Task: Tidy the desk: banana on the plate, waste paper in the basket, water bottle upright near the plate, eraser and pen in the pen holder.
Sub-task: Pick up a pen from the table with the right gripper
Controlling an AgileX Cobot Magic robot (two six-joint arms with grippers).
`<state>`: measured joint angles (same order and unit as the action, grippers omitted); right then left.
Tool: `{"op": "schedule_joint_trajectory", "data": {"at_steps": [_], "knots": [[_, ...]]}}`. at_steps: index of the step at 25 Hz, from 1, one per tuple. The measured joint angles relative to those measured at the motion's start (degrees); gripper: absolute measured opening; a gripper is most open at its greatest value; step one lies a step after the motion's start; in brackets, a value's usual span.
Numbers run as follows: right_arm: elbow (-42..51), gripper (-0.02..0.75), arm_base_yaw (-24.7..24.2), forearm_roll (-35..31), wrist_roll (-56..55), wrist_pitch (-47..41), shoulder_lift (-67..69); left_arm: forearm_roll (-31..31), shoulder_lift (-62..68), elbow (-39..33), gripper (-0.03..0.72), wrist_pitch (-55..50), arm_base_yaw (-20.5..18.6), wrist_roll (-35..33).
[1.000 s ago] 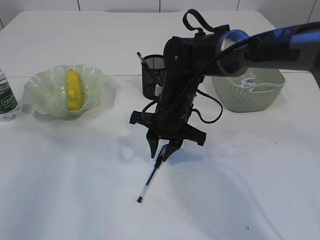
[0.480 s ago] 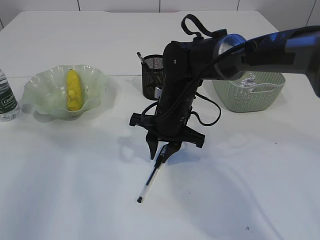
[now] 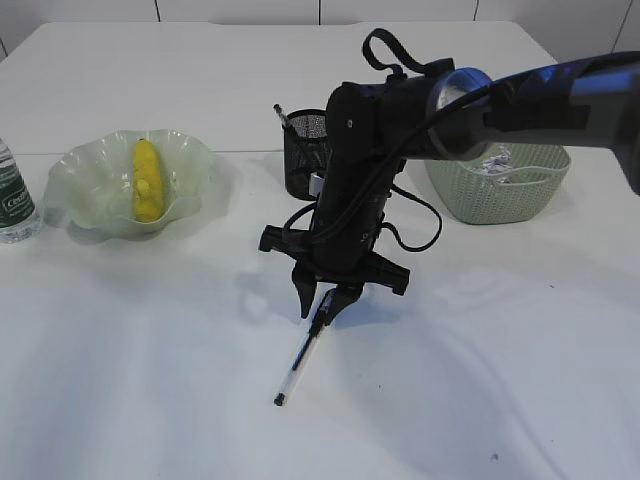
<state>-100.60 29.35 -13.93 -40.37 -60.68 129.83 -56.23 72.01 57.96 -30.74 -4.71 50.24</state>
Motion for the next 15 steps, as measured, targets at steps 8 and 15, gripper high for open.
{"op": "schedule_joint_trajectory", "data": {"at_steps": [8,15], "knots": [[0.00,0.202,0.00,0.73,-0.59,0.06,0.00,0.00,0.00,0.00,0.241,0.00,0.00,0.00],[0.00,0.202,0.00,0.86,-0.75,0.15,0.00,0.00,0.00,0.00,0.241,0.00,0.00,0.00]]}}
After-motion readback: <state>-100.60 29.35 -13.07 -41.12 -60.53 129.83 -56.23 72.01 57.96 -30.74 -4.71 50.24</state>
